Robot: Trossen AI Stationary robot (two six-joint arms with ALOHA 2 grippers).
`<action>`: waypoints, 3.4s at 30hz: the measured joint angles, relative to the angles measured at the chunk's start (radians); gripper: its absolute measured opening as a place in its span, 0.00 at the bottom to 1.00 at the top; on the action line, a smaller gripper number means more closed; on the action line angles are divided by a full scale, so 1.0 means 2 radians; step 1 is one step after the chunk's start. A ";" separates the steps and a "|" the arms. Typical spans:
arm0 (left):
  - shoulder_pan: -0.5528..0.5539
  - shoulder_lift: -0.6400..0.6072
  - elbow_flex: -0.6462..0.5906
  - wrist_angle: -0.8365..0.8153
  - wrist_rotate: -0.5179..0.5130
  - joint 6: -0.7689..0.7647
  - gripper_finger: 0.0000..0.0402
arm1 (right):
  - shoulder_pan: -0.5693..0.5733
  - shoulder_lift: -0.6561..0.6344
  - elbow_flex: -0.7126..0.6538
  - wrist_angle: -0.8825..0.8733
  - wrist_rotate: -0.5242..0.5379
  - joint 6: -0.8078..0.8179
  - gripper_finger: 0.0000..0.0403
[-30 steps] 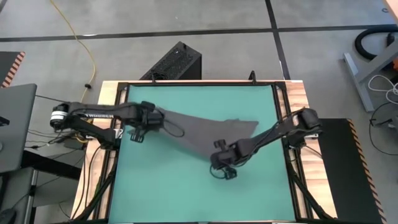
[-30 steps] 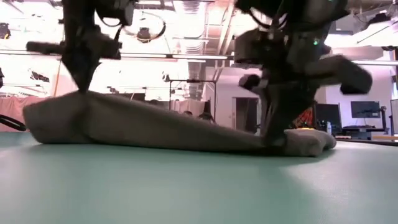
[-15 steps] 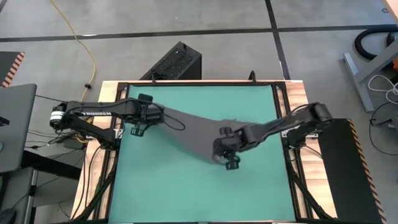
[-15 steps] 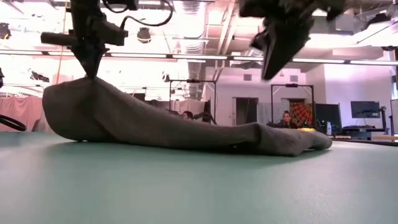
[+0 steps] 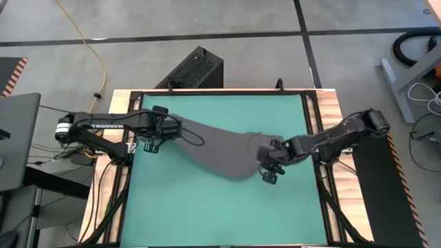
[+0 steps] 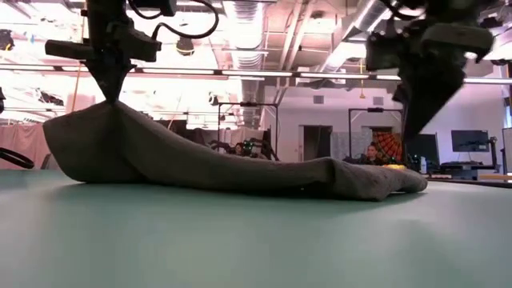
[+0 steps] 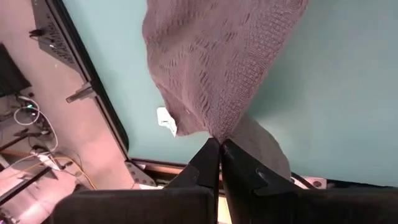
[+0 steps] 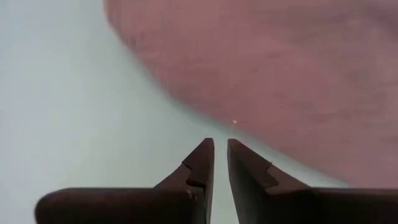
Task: Roll towel
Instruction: Roll the gray towel
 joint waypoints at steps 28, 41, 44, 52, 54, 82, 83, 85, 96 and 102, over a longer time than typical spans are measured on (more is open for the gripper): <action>0.015 0.000 0.031 0.010 -0.008 0.023 0.00 | 0.055 0.213 0.038 0.153 0.173 -0.020 0.27; 0.015 0.000 0.276 0.007 0.021 0.055 0.00 | 0.031 0.052 0.268 -0.266 0.086 -0.151 0.04; 0.015 0.000 0.316 0.008 0.027 0.055 0.00 | 0.014 0.024 0.314 -0.318 0.068 -0.170 0.04; 0.015 0.005 0.335 -0.004 0.044 0.052 0.00 | -0.061 -0.010 0.319 -0.331 0.052 -0.269 0.04; 0.015 0.009 0.334 -0.007 0.044 0.048 0.00 | -0.089 -0.003 0.297 -0.297 0.046 -0.305 0.05; 0.135 0.027 0.199 0.004 0.028 0.088 0.00 | -0.141 0.004 0.085 -0.036 -0.012 -0.157 0.47; 0.141 0.022 0.185 0.017 0.028 0.091 0.00 | -0.127 -0.002 0.058 -0.003 0.008 -0.116 0.46; 0.152 0.014 0.162 0.031 0.030 0.100 0.00 | -0.096 -0.006 0.005 0.074 0.046 -0.046 0.45; 0.163 0.010 0.135 0.064 0.055 0.108 0.00 | 0.033 0.132 -0.032 0.257 0.291 0.077 0.38; 0.163 0.010 0.135 0.073 0.065 0.113 0.00 | 0.014 0.214 0.014 0.252 0.342 0.077 0.39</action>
